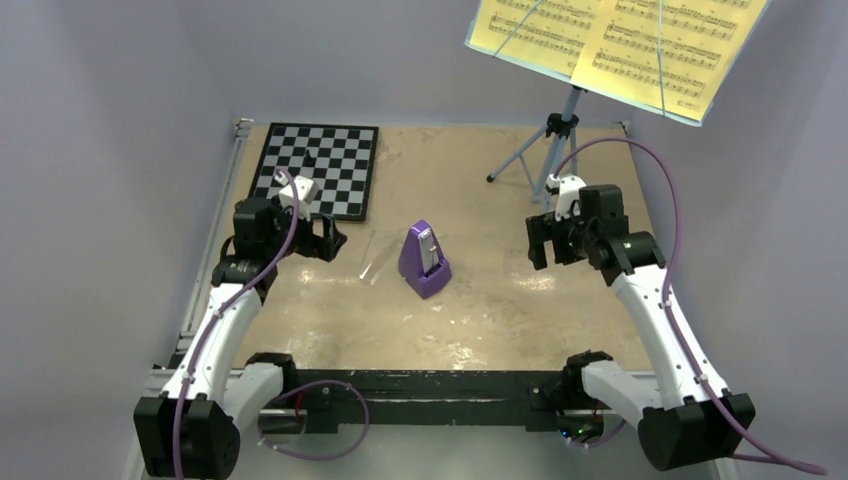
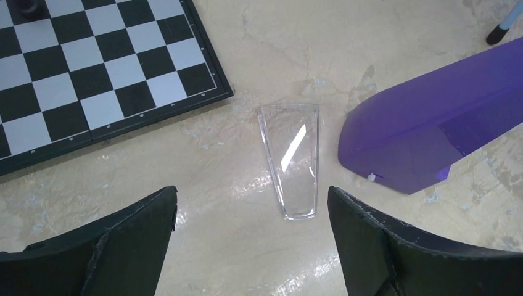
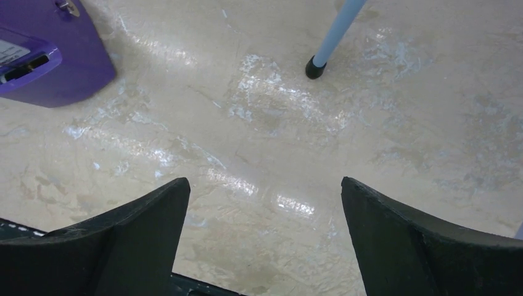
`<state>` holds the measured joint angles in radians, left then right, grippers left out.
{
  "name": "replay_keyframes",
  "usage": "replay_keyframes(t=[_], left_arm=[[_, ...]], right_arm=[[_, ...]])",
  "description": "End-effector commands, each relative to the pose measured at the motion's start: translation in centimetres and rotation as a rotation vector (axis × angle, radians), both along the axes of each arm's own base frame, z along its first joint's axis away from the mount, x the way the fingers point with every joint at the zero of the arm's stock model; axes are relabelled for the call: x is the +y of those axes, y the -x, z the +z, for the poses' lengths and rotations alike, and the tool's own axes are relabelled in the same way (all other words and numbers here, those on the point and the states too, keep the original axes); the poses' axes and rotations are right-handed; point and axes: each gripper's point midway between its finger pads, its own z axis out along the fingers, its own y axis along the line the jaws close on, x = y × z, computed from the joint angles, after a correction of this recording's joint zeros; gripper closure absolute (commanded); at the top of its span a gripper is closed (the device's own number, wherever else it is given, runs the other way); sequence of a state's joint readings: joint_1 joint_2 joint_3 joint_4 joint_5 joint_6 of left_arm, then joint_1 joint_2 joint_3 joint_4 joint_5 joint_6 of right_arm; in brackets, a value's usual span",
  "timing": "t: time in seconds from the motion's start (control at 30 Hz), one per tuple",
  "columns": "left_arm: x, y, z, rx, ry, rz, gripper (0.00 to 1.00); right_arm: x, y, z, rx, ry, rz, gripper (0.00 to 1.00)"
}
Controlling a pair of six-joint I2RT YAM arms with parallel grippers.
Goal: Pack up the instrument practice props
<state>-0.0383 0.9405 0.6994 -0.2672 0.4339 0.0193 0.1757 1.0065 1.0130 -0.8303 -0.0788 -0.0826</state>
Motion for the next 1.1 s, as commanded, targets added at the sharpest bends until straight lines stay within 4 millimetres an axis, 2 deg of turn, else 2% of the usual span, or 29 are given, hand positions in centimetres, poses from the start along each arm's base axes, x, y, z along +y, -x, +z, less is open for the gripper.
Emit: replay_keyframes(t=[0.0,0.07,0.17,0.3,0.33,0.43,0.57,0.73,0.93,1.07], left_arm=[[-0.7,-0.8,2.6,-0.04,0.055,-0.023,0.03],[-1.9,-0.8,3.7,-0.021,0.081,-0.075,0.03],[-4.4,-0.3,5.9,-0.014,0.059,-0.219,0.02],[-8.3,1.4,8.9,0.044,0.109,-0.476,0.03],[-9.2,1.9,9.6,0.053,0.132,-0.523,0.0],[-10.5,2.2,10.5,0.05,0.118,-0.586,0.0],[-11.8,2.3,11.0,0.091,0.108,-0.647,0.0],[-13.1,1.8,11.5,0.149,0.111,-0.713,0.0],[-14.0,-2.1,10.1,0.182,0.12,-0.63,0.0],[-15.0,-3.4,8.8,0.247,0.165,-0.598,0.0]], right_arm=[[1.3,0.1,0.7,-0.023,-0.066,0.043,0.02],[2.1,0.2,1.1,-0.03,-0.068,0.13,0.02],[5.3,2.1,2.5,-0.029,-0.172,0.368,0.05],[8.8,3.6,4.8,-0.101,-0.328,0.575,0.07],[9.5,3.8,5.4,-0.134,-0.36,0.623,0.06],[11.1,3.4,6.4,-0.195,-0.423,0.723,0.04],[12.6,2.7,6.9,-0.219,-0.47,0.809,0.05],[14.8,2.2,6.4,-0.223,-0.457,0.921,0.06],[16.8,-0.6,5.9,-0.267,-0.416,0.991,0.06],[18.1,-2.5,5.0,-0.251,-0.417,1.012,0.07]])
